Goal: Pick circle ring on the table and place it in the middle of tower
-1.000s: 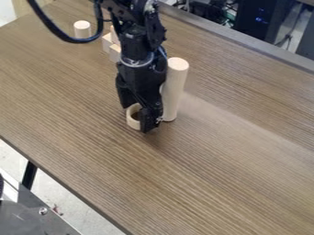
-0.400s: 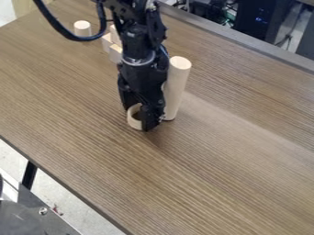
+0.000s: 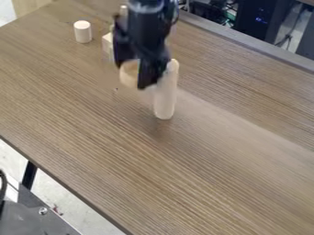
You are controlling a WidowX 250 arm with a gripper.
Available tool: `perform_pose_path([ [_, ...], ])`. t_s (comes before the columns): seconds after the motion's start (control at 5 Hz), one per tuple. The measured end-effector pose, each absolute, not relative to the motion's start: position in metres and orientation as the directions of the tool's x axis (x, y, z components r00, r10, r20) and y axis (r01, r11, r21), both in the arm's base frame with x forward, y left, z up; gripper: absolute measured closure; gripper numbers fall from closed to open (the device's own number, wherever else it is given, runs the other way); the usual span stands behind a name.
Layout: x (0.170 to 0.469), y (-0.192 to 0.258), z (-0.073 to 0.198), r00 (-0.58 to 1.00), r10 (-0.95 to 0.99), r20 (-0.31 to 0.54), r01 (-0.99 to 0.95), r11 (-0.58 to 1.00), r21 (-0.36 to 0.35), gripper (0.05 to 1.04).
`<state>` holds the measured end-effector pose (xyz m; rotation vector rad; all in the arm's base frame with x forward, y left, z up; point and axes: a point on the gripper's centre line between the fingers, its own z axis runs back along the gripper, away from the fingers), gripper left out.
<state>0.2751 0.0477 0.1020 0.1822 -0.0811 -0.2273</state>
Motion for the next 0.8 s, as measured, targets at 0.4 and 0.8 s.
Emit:
perform_pose_path([
  [0.4, 0.271, 0.036, 0.150, 0.958, -0.248, 0.146, 0.221, 0.958, 0.183, 0.315],
  [0.8, 0.280, 0.025, 0.169, 0.947, -0.251, 0.202, 0.227, 0.965, 0.132, 0.315],
])
